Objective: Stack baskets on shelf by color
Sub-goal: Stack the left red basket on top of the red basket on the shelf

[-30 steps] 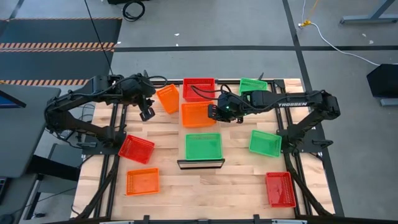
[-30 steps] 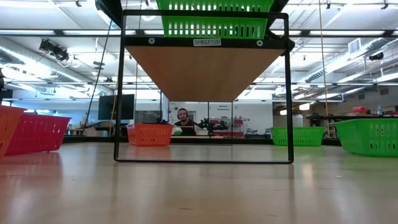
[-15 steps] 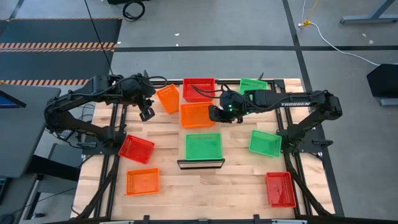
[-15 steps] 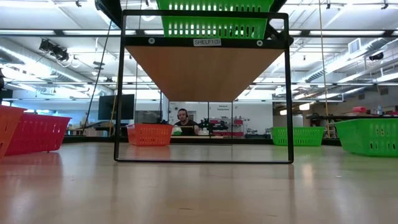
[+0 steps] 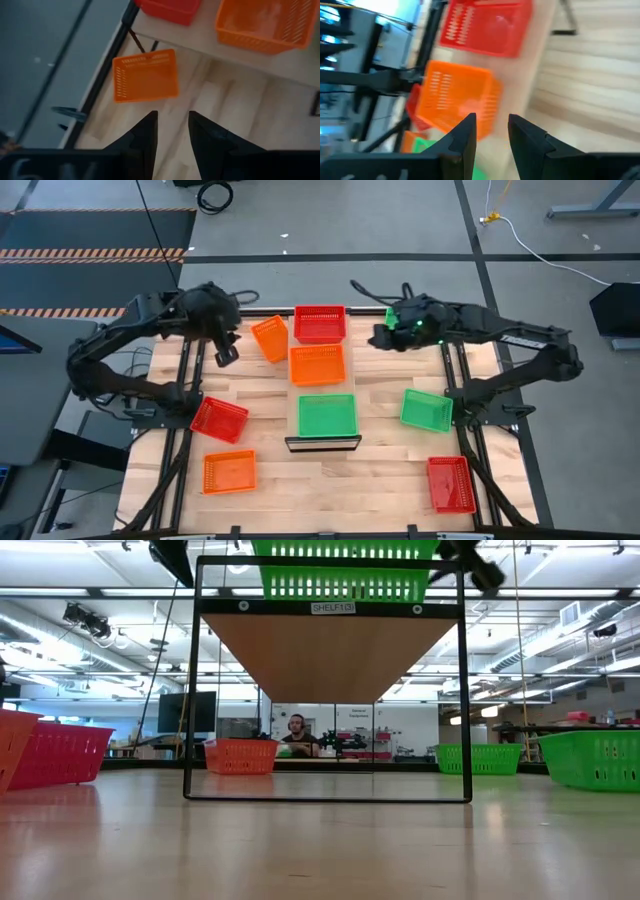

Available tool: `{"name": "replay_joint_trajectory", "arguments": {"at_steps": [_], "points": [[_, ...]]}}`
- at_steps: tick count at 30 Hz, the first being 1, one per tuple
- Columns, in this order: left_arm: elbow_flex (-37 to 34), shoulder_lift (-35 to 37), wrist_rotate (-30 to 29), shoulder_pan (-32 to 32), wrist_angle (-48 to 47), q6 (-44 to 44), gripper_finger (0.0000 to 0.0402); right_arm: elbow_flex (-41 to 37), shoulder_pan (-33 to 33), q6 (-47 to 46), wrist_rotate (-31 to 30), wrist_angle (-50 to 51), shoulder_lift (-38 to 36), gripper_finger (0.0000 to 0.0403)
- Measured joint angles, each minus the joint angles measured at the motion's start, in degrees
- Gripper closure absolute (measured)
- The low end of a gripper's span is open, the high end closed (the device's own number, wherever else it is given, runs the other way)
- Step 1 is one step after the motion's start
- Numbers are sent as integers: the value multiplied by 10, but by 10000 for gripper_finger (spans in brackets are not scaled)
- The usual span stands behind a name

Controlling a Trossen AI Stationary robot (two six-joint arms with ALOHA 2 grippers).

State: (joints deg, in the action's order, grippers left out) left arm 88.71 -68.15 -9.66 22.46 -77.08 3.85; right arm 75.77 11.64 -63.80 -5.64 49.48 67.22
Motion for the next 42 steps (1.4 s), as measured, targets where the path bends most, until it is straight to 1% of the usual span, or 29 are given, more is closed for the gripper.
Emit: {"name": "replay_joint_trajectory", "arguments": {"at_steps": [4, 8, 11, 14, 16, 19, 21, 24, 27, 30, 33, 37, 42], "points": [[0, 17, 68, 50, -1, -10, 285, 0, 15, 41, 1, 56, -22, 286], [0, 27, 74, 73, -21, -57, 285, 0, 26, 82, -14, 85, -35, 286], [0, 28, 74, 76, -60, -105, 285, 0, 34, 126, -26, 86, -37, 286], [-4, 27, 74, 68, -95, -129, 285, 0, 49, 179, -27, 88, -37, 286], [-27, 35, 76, 52, -101, -158, 285, 0, 61, 209, -28, 92, -37, 286], [-86, 58, 90, 31, -97, -226, 285, 0, 85, 238, -23, 101, -40, 286], [-133, 75, 97, 11, -85, -291, 285, 0, 99, 256, -21, 107, -45, 286], [-200, 93, 114, -30, -37, -396, 282, 0, 116, 285, -20, 112, -54, 284], [-246, 101, 125, -86, 20, -493, 270, 0, 133, 318, -18, 112, -66, 284], [-282, 97, 124, -142, 58, -567, 252, 0, 153, 349, -18, 112, -76, 284], [-311, 83, 125, -198, 70, -654, 237, 0, 174, 372, -8, 112, -87, 284], [-332, 60, 123, -274, 75, -746, 223, 0, 203, 405, 15, 115, -98, 283], [-341, 16, 83, -345, 100, -826, 206, 0, 239, 448, 47, 121, -104, 284]]}}
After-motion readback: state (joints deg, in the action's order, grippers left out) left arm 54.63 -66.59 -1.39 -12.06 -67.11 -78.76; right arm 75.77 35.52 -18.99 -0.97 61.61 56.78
